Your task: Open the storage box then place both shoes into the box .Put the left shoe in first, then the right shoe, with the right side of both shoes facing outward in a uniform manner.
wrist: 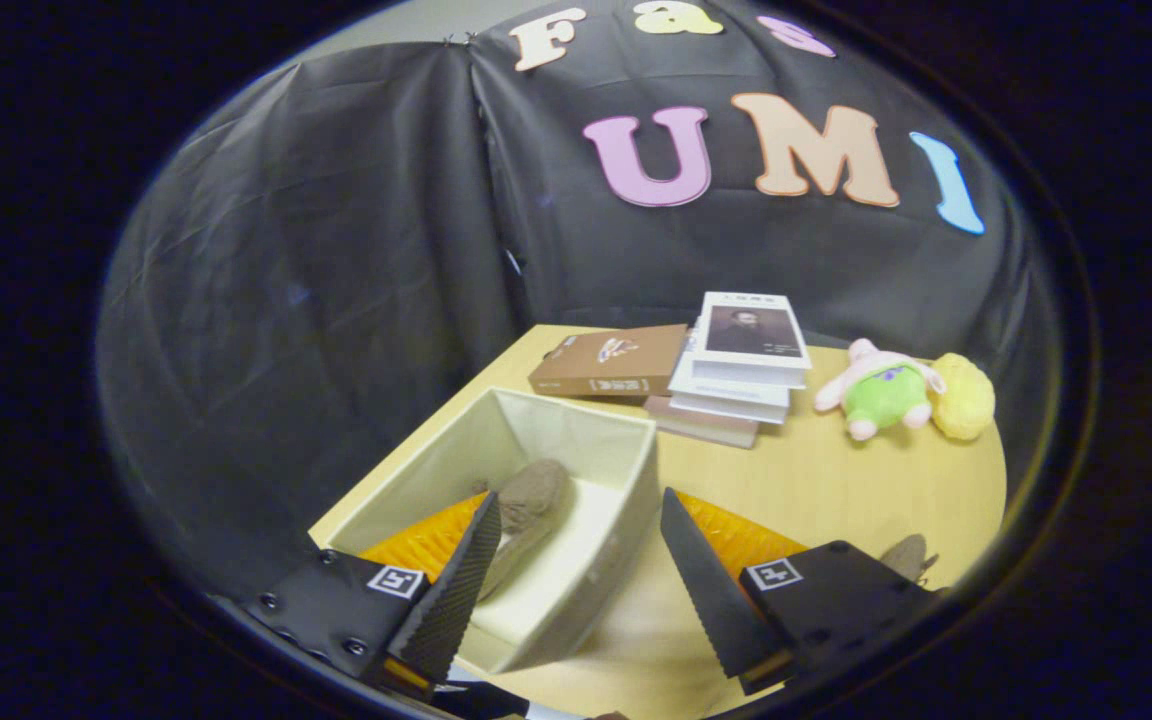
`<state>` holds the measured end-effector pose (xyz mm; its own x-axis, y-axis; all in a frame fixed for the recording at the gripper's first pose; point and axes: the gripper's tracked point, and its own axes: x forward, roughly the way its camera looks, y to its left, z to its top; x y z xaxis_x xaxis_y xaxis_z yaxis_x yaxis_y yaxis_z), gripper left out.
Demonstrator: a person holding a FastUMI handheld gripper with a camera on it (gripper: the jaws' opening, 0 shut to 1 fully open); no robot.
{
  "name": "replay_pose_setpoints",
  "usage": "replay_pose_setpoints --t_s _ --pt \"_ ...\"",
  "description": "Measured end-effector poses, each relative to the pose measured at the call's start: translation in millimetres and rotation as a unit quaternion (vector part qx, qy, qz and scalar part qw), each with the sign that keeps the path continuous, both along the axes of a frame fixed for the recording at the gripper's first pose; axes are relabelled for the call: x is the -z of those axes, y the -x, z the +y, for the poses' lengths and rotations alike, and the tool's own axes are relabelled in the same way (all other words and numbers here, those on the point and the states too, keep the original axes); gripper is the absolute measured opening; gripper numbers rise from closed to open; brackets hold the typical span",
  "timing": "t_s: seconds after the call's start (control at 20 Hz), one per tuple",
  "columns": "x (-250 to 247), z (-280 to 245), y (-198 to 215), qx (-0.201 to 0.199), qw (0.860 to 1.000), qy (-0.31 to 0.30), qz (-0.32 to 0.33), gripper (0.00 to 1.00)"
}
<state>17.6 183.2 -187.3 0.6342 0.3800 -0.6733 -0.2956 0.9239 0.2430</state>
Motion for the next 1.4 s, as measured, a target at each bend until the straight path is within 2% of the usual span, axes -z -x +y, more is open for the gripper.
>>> replay_pose_setpoints --t_s 0.35,0.6,1.1,1.4 --pt "-0.9 -106.2 10.1 0.046 0.998 0.046 -0.016 1.00" --pt "18.5 -169.8 13.6 0.085 0.993 0.083 -0.024 1.00" --pt "73.4 -273.4 49.2 0.137 0.983 0.114 0.032 1.00" --pt "115.6 -306.1 74.3 0.136 0.979 0.128 0.078 1.00"
